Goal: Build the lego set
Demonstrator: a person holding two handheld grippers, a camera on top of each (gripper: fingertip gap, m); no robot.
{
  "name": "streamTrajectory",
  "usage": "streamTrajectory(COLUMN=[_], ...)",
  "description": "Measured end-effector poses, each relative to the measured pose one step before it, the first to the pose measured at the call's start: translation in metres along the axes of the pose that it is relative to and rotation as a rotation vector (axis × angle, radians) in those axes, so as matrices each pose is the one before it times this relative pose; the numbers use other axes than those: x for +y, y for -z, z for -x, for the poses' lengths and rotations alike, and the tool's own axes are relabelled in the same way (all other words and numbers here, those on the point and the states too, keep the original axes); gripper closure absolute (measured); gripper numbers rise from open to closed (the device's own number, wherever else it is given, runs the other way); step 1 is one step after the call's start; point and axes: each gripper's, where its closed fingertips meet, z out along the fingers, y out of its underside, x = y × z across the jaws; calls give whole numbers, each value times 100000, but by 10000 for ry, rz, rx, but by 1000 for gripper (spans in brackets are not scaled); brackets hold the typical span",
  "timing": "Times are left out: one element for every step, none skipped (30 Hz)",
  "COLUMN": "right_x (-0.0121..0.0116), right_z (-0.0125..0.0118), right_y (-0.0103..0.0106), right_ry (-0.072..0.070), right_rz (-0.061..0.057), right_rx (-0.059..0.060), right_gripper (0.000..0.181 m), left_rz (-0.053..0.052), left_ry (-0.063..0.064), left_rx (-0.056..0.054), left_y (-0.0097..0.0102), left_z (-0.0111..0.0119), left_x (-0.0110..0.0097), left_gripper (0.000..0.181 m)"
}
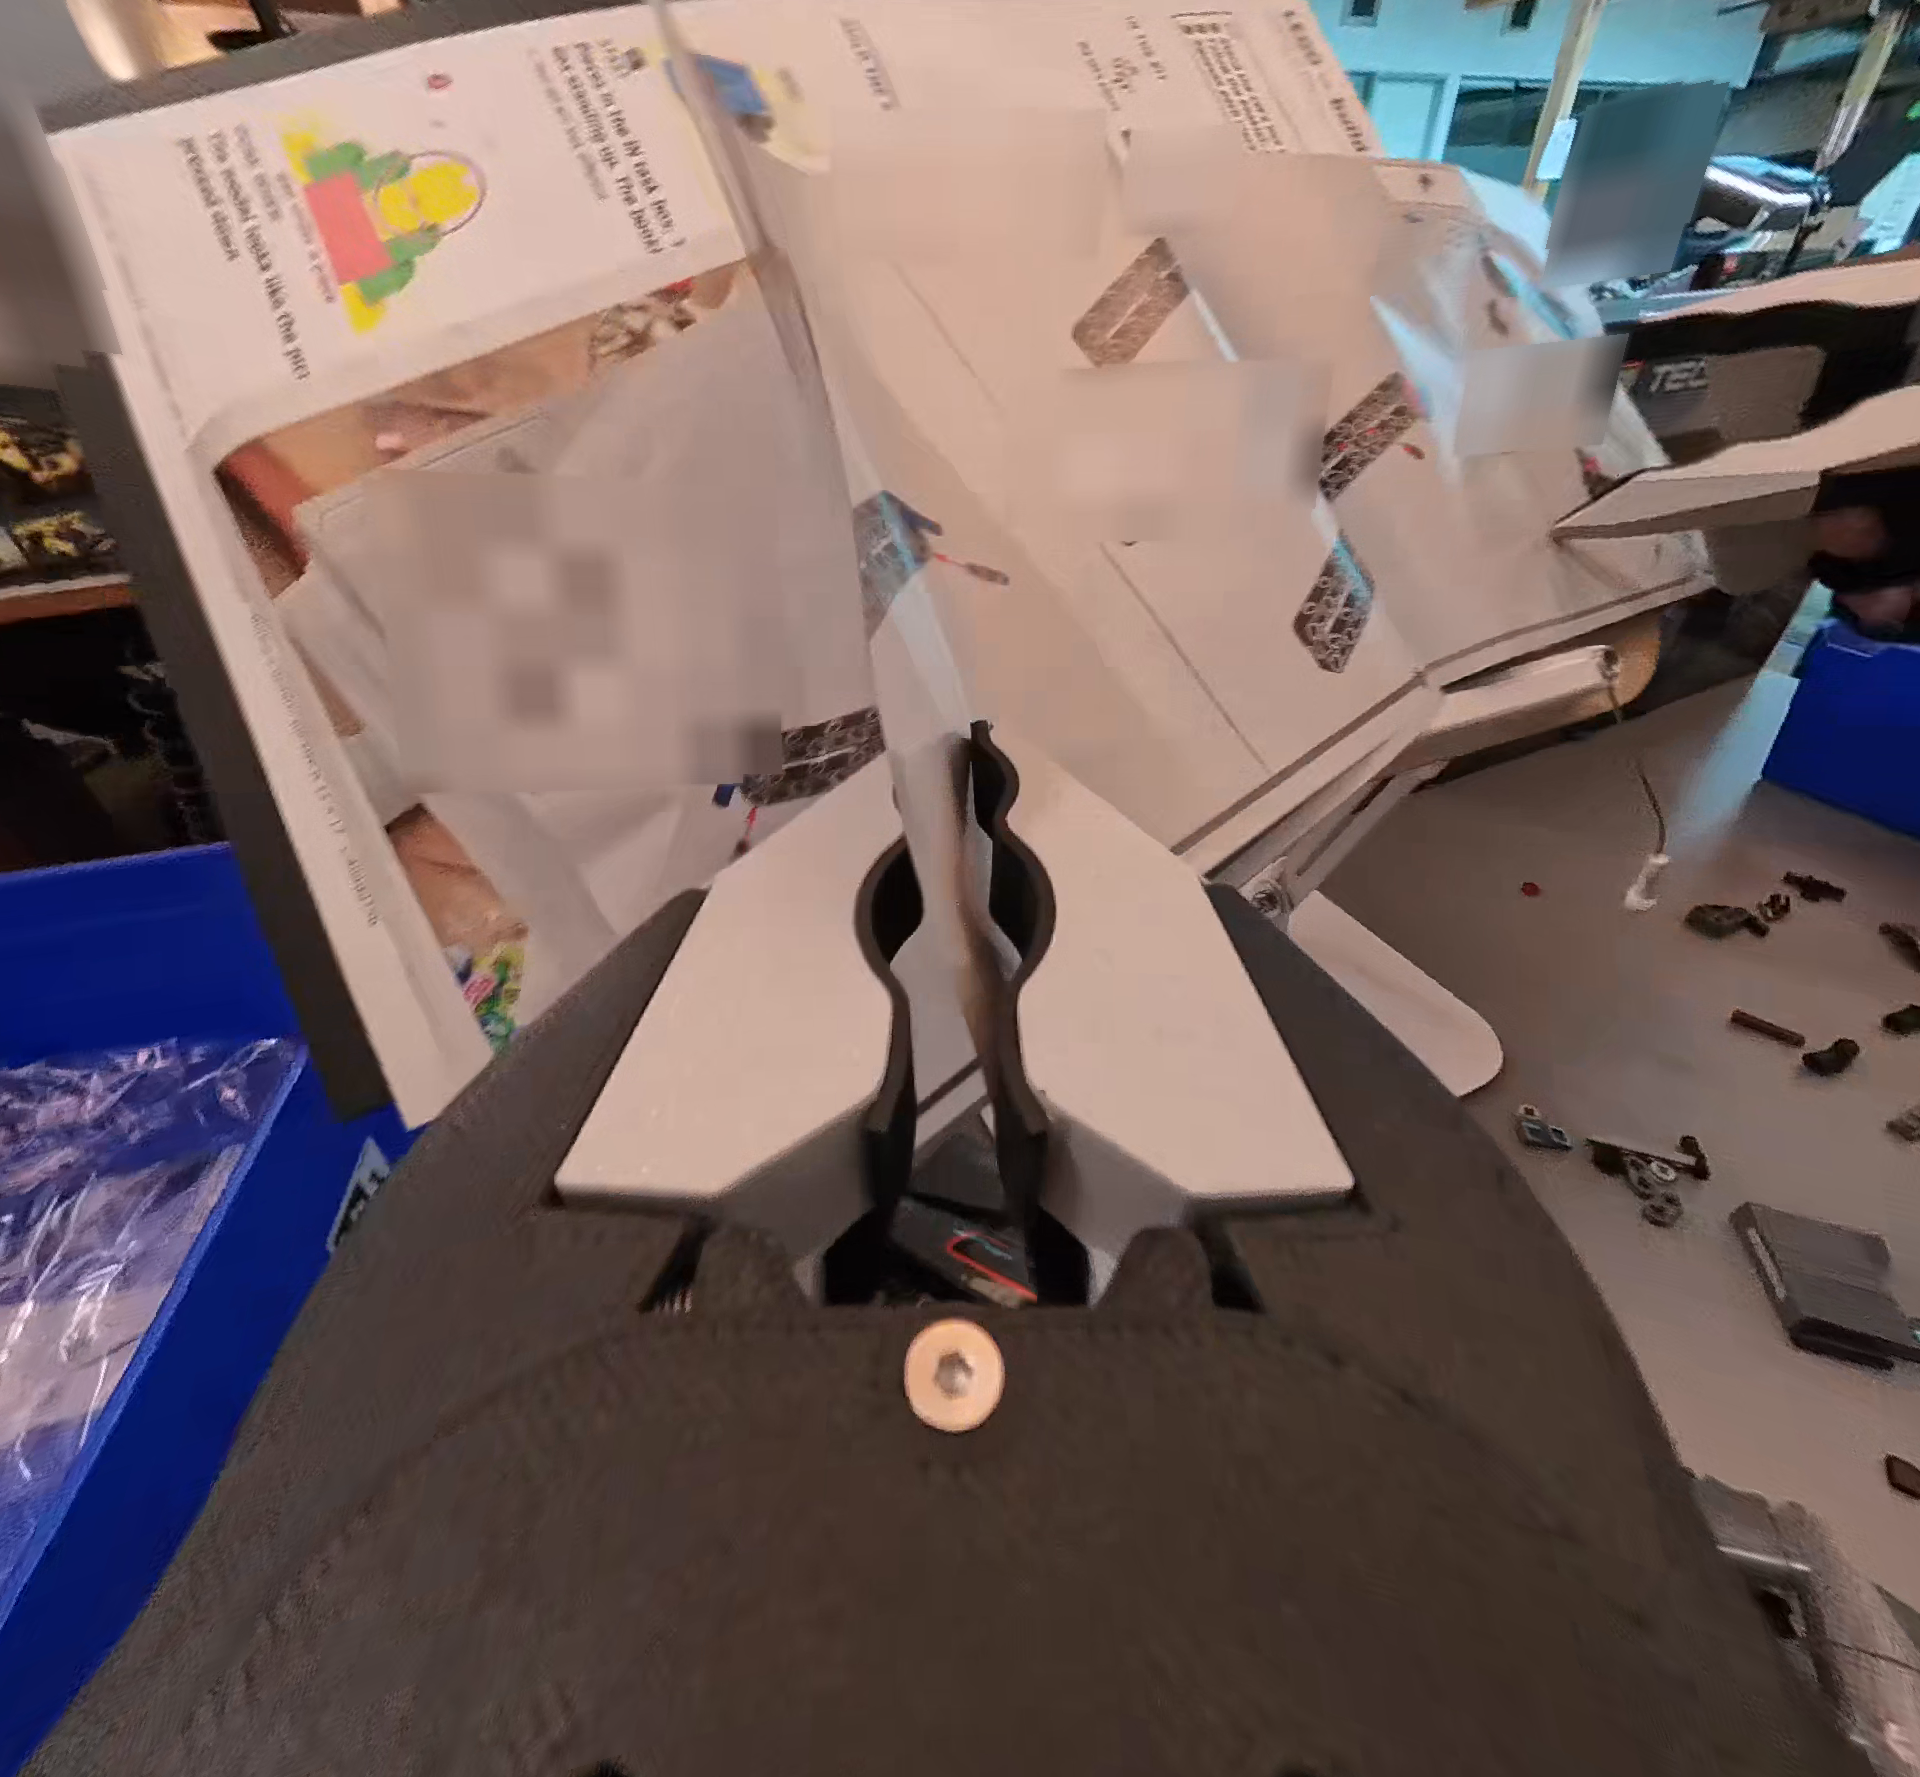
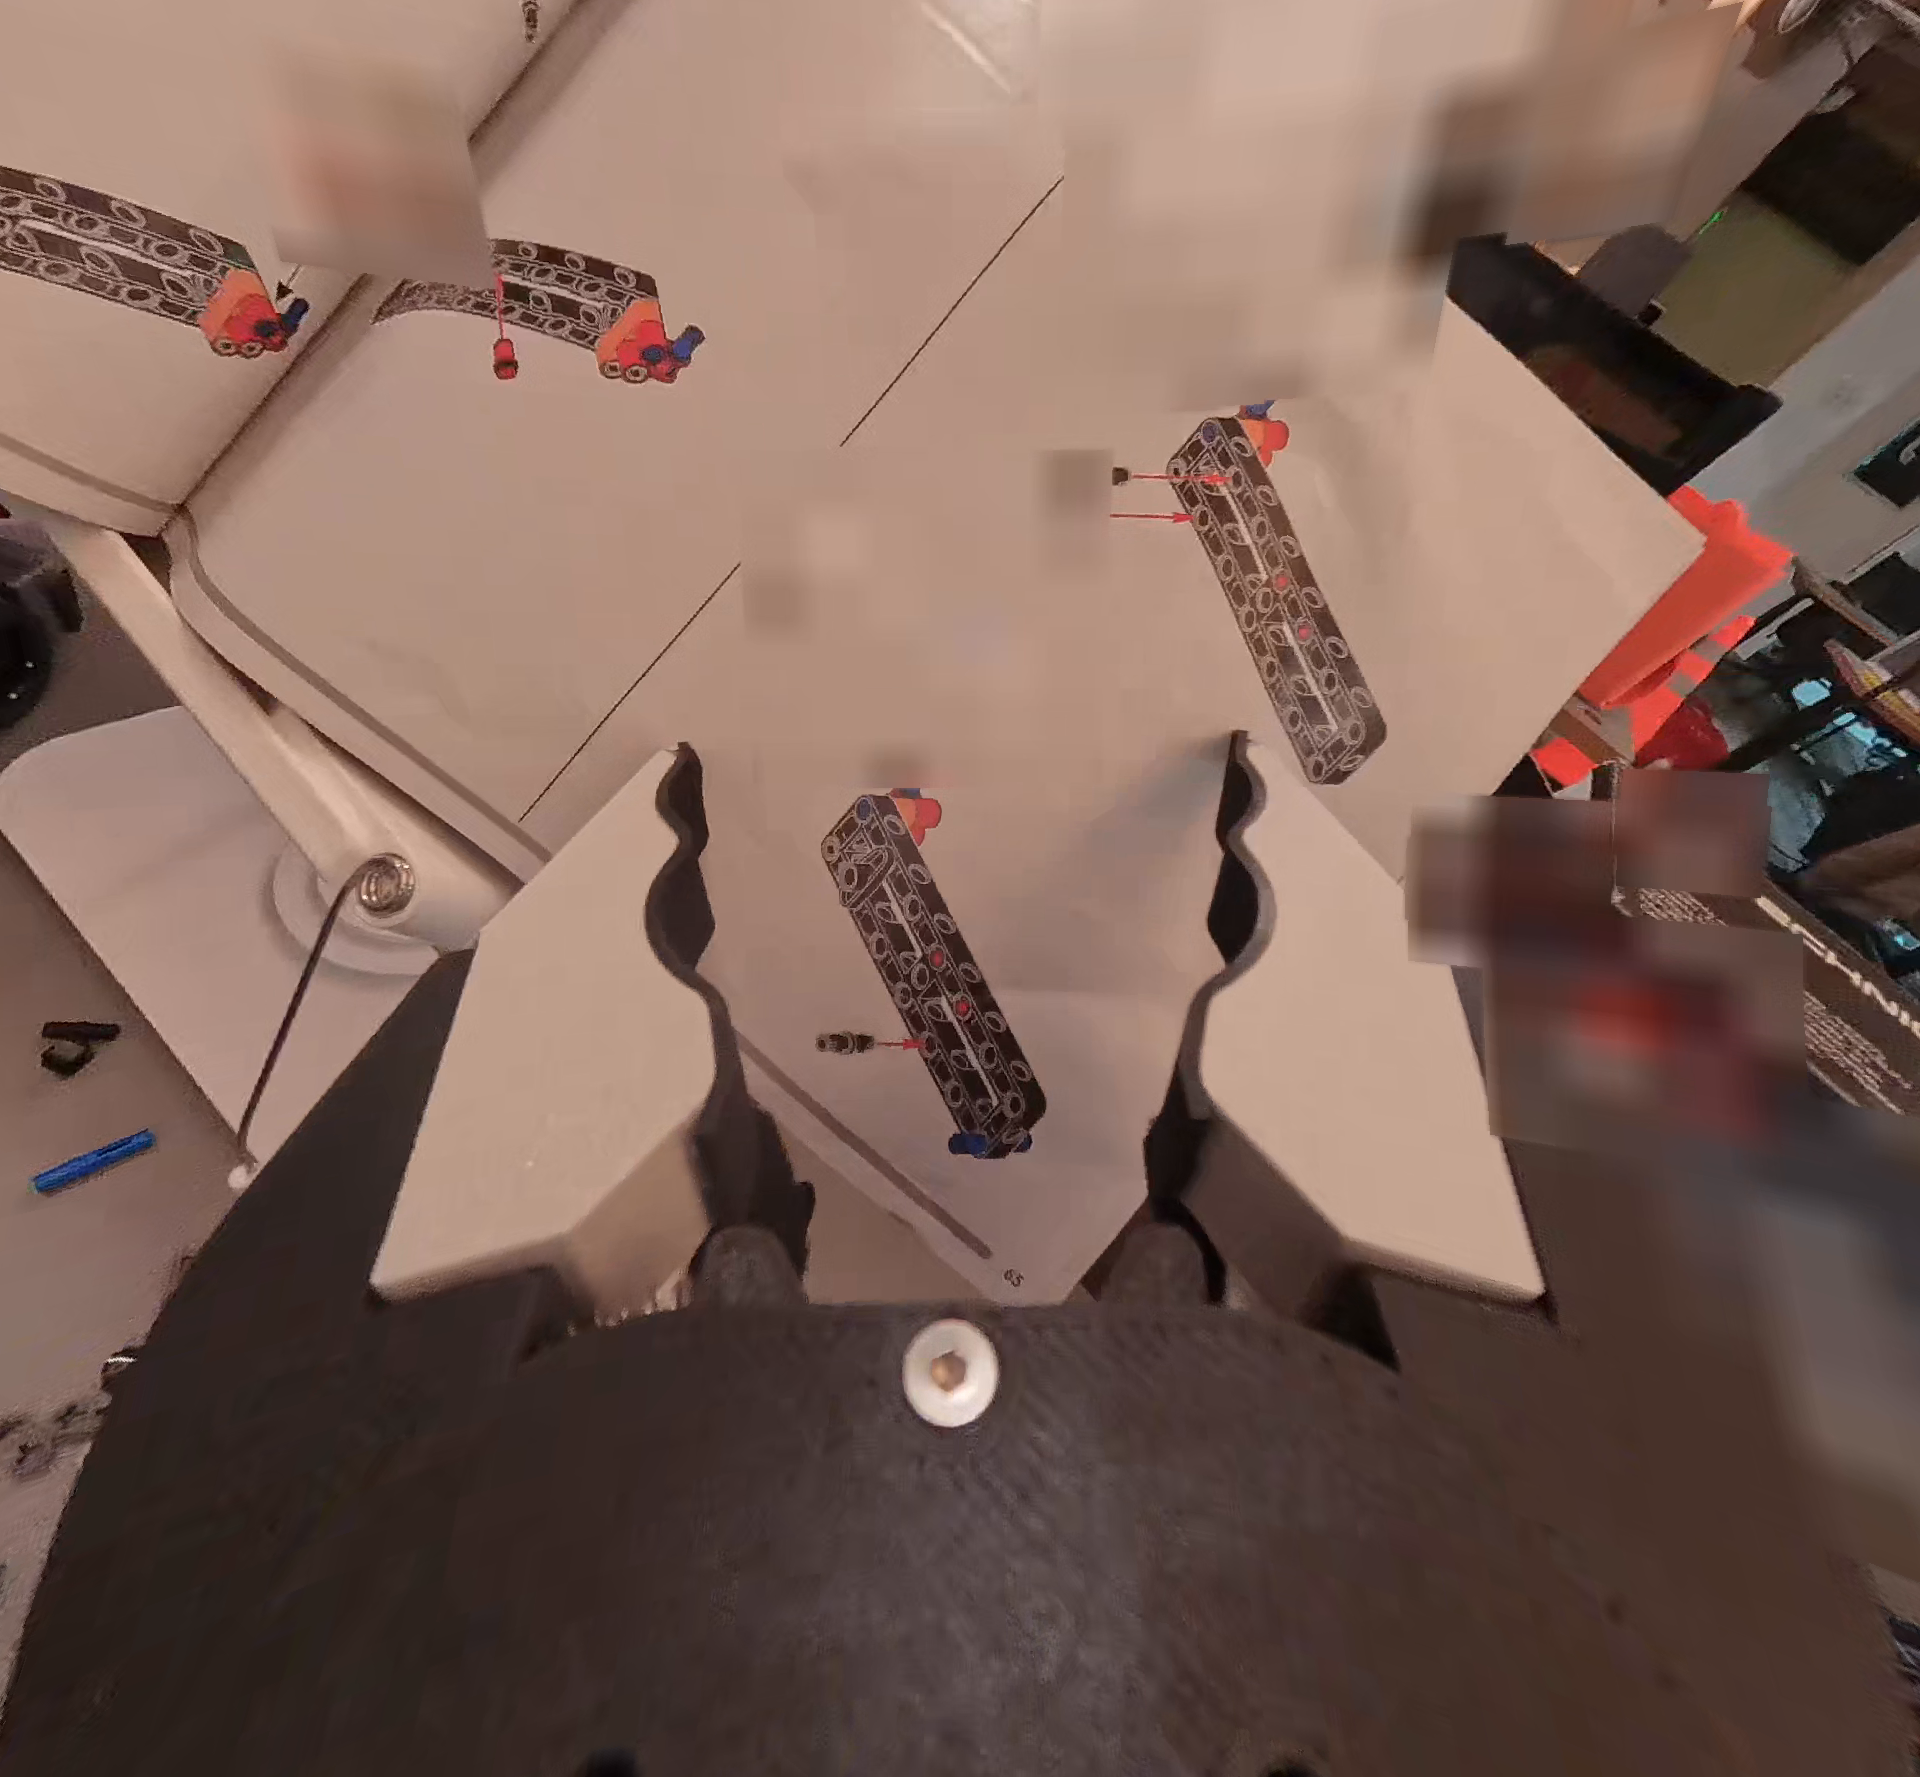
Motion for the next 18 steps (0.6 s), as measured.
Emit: streamTrajectory(right_x=[-23,19,-9,-51,-113,-147,-130,-61,-2,23,-201,-680,-881,-606,-171,309,793,1058], right_z=[132,35,58,64,105,318,509,584,307,104,29,-359,-562,-551,-634,-775,-790,-475], right_y=[-13,-2,29,54,115,77,2,-65,-62,26,122,269,364,312,234,90,-100,-280], right_ry=[-9,48,158,177,170,156,142,154,97,63,16,-124,-262,-300,-209,-96,-72,-140], right_rz=[27,67,23,-31,-52,-40,-4,45,97,123,6,-246,-330,-167,-17,87,225,299], right_rx=[4,58,60,66,30,-73,-160,-220,-85,-1,47,240,235,97,109,196,205,26], right_gripper=[86,92,98,112,126,139,150,166,172,181,162,141,121,101,96,88,82,82], left_rz=[17,68,56,45,40,75,8,-66,-45,36,7,-71,-54,-101,-127,-159,-211,-118], left_ry=[57,5,-35,-35,-6,31,36,6,-87,-166,-207,-141,-98,-190,-240,-360,-523,-554], left_rx=[-86,-110,-150,-127,-93,-84,-100,-141,-106,-91,-144,-115,-115,-151,-155,-87,11,56], left_y=[84,28,8,1,-11,-15,49,134,162,125,154,211,228,274,294,295,282,153], left_z=[530,501,515,461,425,402,379,372,247,152,170,135,140,156,102,-133,-490,-727], left_x=[232,276,247,201,186,215,73,-88,-126,-73,-140,-292,-359,-500,-618,-732,-869,-754], left_gripper=[179,179,179,179,180,179,175,173,173,172,172,172,171,170,169,168,168,168])
